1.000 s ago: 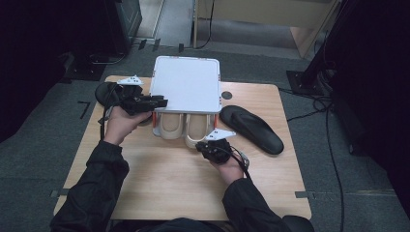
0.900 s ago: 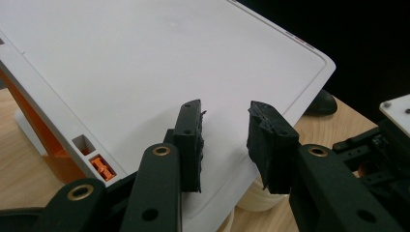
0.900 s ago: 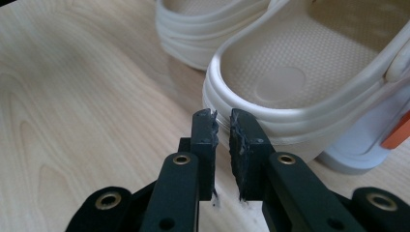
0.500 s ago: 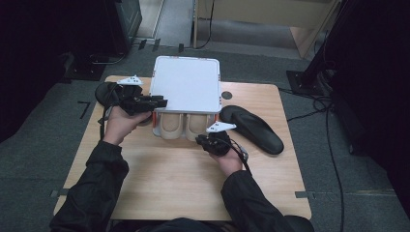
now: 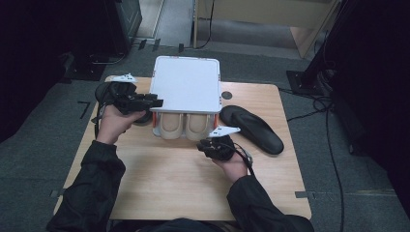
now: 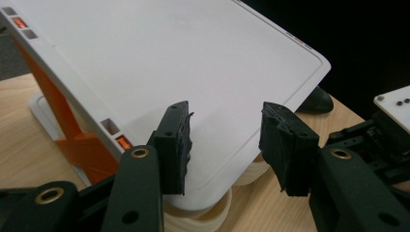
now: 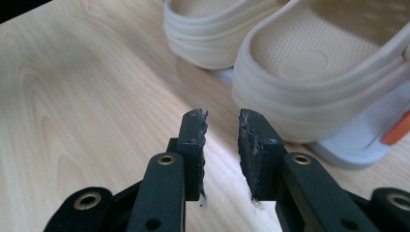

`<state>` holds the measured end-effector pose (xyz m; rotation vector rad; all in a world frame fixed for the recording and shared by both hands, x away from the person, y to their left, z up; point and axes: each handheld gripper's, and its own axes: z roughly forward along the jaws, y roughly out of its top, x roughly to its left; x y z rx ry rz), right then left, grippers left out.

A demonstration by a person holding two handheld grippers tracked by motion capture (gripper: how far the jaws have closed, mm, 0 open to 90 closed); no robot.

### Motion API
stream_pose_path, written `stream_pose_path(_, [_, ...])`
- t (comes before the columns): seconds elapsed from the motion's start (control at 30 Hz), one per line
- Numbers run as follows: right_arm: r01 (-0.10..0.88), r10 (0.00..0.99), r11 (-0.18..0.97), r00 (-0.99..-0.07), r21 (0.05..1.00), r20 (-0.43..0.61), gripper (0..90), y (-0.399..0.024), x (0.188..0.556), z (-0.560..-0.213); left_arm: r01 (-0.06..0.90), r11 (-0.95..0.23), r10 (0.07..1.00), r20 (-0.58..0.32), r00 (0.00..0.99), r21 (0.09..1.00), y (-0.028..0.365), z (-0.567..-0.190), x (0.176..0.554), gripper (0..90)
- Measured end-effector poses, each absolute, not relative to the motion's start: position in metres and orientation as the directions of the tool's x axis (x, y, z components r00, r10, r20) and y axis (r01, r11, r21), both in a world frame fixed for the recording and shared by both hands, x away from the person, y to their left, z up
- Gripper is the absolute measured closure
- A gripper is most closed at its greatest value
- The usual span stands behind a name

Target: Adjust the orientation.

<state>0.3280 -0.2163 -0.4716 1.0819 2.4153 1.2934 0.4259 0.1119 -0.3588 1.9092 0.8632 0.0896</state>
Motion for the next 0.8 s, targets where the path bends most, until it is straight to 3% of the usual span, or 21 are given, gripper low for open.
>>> stream_pose_path(0.47, [0.488,0.644,0.349,-0.745,0.800,0.173,66.2,-0.236,0.319,-0.472,0.524,-0.192,0.672,-0.279,0.686,0.830,0.155,-0.350,0.407,50.7])
stream_pose_path(0.8, [0.474,0.634,0.349,-0.755,0.809,0.169,60.3,-0.237,0.322,-0.476,0.533,-0.163,0.736,-0.258,0.626,0.830,0.178,-0.371,0.412,50.7])
